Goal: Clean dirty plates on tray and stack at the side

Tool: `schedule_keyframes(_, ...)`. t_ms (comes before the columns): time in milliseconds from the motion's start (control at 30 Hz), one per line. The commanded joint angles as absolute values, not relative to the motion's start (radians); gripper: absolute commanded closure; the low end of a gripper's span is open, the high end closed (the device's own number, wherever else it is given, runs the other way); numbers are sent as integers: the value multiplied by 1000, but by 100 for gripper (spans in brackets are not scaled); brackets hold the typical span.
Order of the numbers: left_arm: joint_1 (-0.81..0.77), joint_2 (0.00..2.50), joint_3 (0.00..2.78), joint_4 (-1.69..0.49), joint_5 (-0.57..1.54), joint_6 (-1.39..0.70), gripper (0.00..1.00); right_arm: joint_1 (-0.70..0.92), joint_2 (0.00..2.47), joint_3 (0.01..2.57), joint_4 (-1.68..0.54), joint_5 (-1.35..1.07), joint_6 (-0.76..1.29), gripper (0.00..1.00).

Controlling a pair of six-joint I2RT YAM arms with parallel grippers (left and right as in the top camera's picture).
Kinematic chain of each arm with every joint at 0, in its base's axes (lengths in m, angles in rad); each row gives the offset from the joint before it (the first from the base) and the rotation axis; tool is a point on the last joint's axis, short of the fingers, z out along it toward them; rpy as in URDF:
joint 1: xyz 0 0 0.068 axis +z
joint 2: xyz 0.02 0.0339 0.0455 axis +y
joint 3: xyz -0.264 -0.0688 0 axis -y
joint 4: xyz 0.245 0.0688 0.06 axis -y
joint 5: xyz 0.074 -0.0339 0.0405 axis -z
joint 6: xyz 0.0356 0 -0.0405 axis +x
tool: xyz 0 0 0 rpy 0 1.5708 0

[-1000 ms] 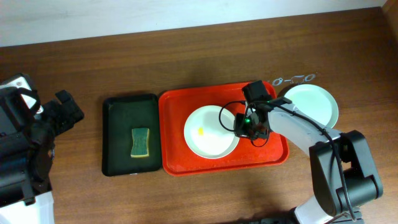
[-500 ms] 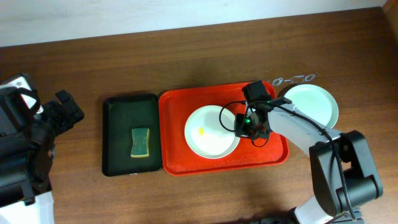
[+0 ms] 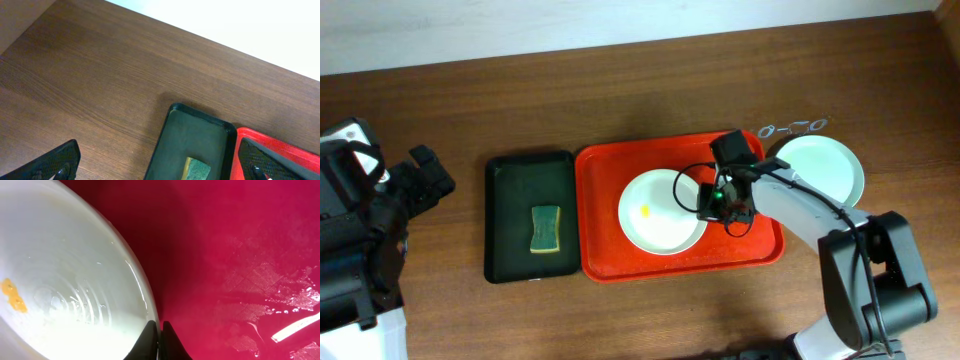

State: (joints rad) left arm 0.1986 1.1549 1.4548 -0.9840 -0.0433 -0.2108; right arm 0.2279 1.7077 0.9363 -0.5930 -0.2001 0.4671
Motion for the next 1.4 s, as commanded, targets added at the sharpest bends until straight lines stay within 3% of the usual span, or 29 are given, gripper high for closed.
schedule_keyframes(0, 201, 1152, 1461, -982, -41, -223, 1, 223, 1708, 882, -562, -165, 469, 96)
schedule_keyframes(333, 201, 1152, 1461, -993, 63, -223, 1, 223, 1708, 881, -560, -161, 468, 96)
schedule_keyframes(400, 201, 1153, 1457, -1078, 171, -223, 1, 223, 1708, 881, -560, -161, 469, 96)
schedule_keyframes(533, 194, 1177, 1453, -1233, 180, -210, 0, 223, 1708, 881, -560, -161, 469, 96)
schedule_keyframes(567, 180, 1193, 1453, -1263, 180, -176, 16, 223, 1708, 881, -560, -161, 469, 96)
schedule_keyframes(600, 159, 1213, 1453, -1290, 179, -157, 25, 223, 1708, 881, -559, -162, 469, 96)
schedule_keyframes(667, 95, 1268, 1453, -1332, 176, -140, 36, 223, 1708, 881, -559, -162, 469, 96)
schedule_keyframes(833, -103, 1496, 1453, -1340, 141, -137, 38, 223, 1708, 881, -560, -162, 469, 96)
schedule_keyframes(900, -157, 1584, 1453, -1329, 141, -137, 35, 223, 1708, 881, -560, -162, 469, 96)
schedule_keyframes(933, -181, 1631, 1453, -1327, 141, -137, 26, 223, 1708, 881, -560, -162, 469, 96)
schedule_keyframes(967, -198, 1668, 1453, -1322, 142, -137, 1, 223, 1708, 881, -560, -161, 469, 96)
schedule_keyframes(1200, -209, 1739, 1453, -1213, 137, -137, 0, 223, 1708, 881, -560, -161, 469, 96)
schedule_keyframes(1333, -209, 1739, 1453, -1164, 61, -141, 28, 223, 1708, 881, -560, -161, 469, 96)
schedule_keyframes(1367, -209, 1739, 1453, -1158, 48, -141, 28, 223, 1708, 881, -560, -161, 469, 96)
